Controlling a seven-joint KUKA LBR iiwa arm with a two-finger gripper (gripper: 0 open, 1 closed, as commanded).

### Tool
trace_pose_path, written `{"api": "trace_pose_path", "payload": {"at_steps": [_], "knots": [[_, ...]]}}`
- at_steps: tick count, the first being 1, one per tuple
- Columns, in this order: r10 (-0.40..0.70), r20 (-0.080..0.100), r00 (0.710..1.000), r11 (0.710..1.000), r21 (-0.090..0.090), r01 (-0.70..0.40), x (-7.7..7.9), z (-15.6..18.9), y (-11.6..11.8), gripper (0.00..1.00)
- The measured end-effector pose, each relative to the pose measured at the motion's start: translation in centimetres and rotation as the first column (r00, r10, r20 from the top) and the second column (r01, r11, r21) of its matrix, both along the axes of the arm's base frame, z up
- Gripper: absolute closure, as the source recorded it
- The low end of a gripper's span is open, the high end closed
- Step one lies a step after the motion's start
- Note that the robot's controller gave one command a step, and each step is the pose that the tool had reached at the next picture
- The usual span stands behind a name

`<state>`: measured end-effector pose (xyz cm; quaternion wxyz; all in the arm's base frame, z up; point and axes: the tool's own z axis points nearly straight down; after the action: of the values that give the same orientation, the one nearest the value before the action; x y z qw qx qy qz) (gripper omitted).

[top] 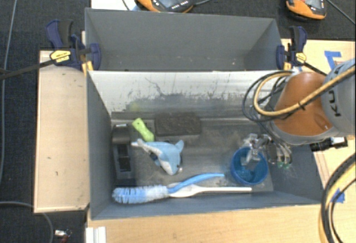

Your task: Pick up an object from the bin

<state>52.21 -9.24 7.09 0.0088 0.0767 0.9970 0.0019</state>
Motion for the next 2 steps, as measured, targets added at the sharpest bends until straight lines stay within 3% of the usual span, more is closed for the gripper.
{"api": "trace_pose_path", "payload": {"at_steps": [1, 2], "knots": [[0.001, 0.000, 1.000, 1.000, 0.000, -0.001, 0.0, 0.0, 0.0, 1.00], [0.001, -0.012, 1.000, 1.000, 0.002, -0.001, -0.3, 2.6, 0.0, 1.00]]}}
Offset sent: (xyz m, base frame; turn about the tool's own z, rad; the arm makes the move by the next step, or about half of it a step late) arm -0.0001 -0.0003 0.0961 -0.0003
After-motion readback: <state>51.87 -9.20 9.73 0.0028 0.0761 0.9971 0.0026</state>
